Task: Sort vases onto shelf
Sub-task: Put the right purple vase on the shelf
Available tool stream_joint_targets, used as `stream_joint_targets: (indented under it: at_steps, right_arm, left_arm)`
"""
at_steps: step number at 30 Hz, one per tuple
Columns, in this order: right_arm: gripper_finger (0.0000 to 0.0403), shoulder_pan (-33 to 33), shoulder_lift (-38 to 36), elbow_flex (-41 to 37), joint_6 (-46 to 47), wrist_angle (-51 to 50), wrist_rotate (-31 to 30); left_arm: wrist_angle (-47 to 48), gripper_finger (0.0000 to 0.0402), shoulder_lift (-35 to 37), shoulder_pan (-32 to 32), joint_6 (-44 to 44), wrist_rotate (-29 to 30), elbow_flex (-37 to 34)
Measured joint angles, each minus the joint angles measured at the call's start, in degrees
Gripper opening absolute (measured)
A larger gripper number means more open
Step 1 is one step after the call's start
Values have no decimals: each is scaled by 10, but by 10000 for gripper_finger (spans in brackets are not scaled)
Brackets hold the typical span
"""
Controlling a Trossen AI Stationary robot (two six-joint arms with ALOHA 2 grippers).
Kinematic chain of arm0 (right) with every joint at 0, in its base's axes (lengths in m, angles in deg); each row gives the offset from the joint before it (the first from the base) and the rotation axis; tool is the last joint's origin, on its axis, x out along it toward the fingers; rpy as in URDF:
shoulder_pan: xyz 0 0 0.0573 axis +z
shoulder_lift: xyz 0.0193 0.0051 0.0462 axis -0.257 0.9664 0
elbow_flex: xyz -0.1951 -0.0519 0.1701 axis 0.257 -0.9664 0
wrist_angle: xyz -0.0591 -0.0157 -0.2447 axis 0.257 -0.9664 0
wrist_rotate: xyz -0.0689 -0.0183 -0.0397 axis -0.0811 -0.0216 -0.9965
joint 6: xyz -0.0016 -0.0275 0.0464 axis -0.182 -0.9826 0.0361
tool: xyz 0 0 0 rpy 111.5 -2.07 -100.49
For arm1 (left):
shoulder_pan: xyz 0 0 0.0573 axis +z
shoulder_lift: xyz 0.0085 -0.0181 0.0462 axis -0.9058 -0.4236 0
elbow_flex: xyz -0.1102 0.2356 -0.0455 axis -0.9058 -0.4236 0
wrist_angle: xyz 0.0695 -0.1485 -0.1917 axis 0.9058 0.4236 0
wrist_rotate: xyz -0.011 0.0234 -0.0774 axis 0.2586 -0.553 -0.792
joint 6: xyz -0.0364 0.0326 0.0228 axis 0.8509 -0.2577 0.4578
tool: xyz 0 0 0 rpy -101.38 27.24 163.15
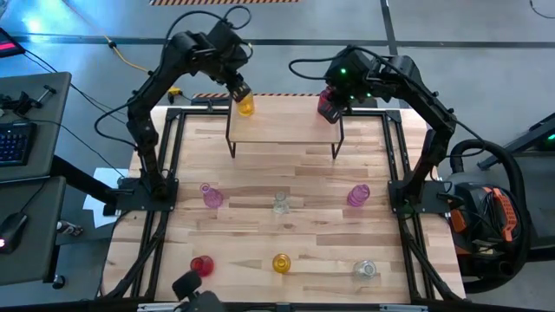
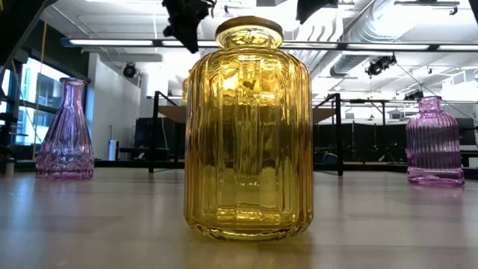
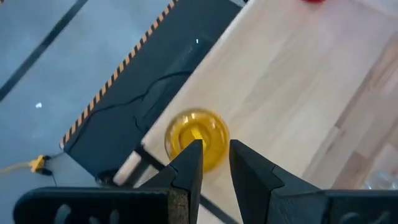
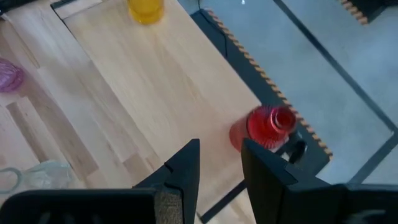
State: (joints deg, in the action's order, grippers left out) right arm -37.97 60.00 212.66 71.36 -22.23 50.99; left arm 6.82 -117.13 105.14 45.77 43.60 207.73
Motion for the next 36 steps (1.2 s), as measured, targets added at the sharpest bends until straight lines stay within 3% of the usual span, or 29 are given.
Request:
stream_joint_targets:
  at_steps: [4, 16, 22, 30, 36]
  right_arm:
    - [99, 0, 0, 0, 18, -8, 7]
    - [99, 35, 0, -1, 60, -7, 108]
    - [99, 69, -18, -71, 87, -7, 108]
    - [99, 101, -130, -271, 206, -8, 108]
    - [99, 114, -212, -401, 332, -8, 106]
  left_arm:
    - [26, 71, 11, -8, 7, 0, 0]
    - [41, 71, 49, -61, 22, -1, 0]
    - [39, 71, 80, -87, 27, -1, -10]
    - [36, 71, 196, -112, 67, 0, -186]
    - [-27, 71, 265, -119, 108, 0, -302]
